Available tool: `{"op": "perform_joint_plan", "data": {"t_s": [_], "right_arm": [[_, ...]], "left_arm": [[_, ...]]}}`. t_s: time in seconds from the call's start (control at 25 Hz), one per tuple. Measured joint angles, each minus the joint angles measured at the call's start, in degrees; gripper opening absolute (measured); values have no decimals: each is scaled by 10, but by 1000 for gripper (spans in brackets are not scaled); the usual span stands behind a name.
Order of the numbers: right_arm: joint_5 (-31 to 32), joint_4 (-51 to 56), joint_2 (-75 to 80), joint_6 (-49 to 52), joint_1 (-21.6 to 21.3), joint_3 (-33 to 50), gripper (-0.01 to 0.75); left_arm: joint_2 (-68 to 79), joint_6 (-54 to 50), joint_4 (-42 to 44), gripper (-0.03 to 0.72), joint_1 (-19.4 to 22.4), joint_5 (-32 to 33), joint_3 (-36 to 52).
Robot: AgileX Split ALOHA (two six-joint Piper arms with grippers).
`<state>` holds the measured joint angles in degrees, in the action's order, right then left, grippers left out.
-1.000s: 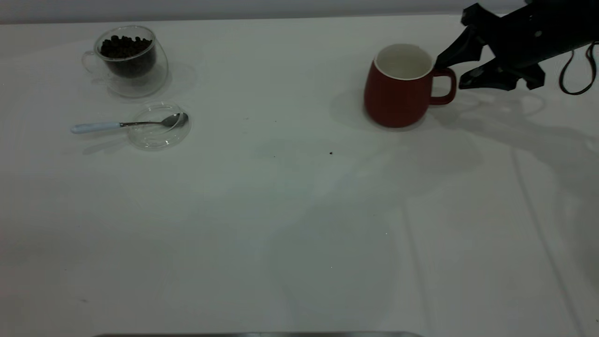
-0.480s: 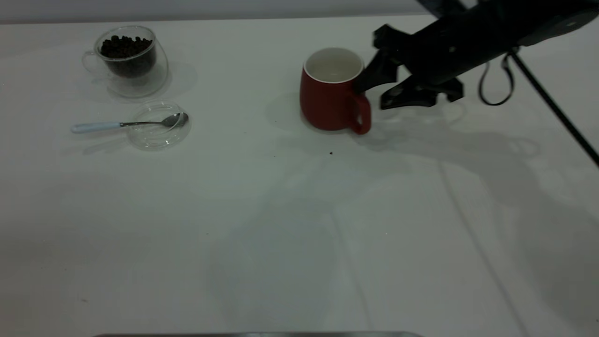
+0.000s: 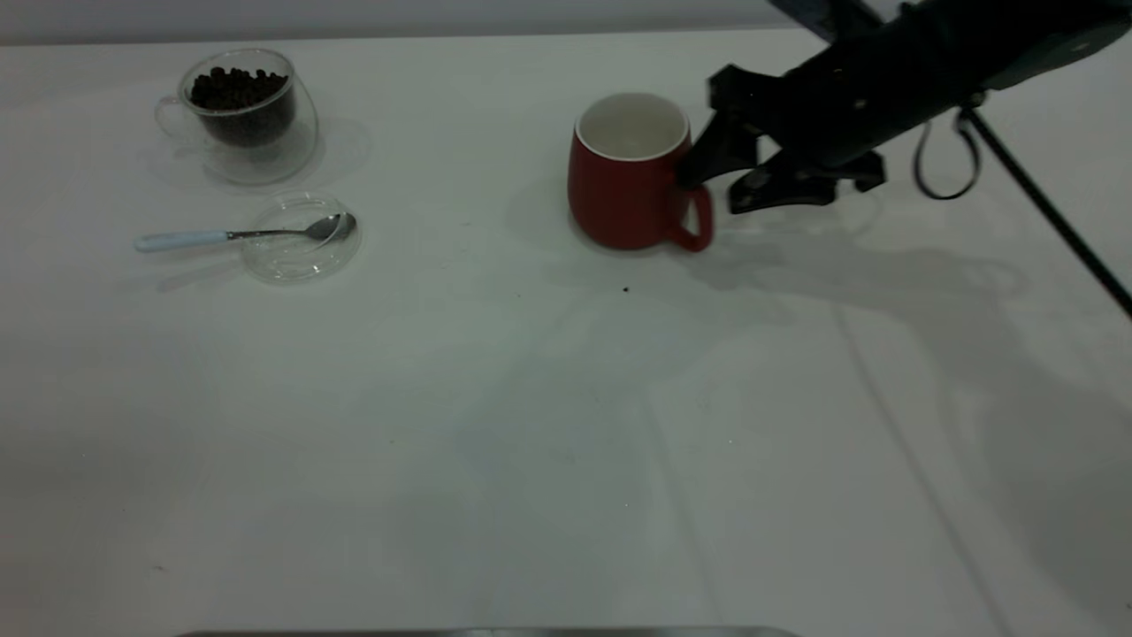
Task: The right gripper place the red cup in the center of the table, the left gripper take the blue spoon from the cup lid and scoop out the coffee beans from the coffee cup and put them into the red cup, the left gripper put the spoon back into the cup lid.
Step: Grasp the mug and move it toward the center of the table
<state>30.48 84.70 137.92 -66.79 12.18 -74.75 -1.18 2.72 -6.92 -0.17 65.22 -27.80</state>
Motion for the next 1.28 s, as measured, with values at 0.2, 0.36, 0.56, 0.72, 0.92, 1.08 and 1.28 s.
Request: {"op": "perform_joint_plan", "data": {"t_s": [0.2,0.36,0.56,0.72,0.92,1.08,1.28], "right_arm": [[2,-31,0,3,-30,0,536],[13,-29,0,4,-35,0,536],[-67,34,1,-12,-35,0,536],[-98,129,15,-60,-36,-12,536],[-48,157,40,-73,-5,-31,522],[-39,163,41,-73,31,-33,509],[-39,169,41,-65,57,-33,507]], "left_arm": [[0,0,0,433,0,0,0],[0,0,0,433,0,0,0],[0,0,0,433,0,0,0],[0,0,0,433,0,0,0],[0,0,0,433,0,0,0],[0,0,0,433,0,0,0],[0,-1,0,433,0,0,0]]}}
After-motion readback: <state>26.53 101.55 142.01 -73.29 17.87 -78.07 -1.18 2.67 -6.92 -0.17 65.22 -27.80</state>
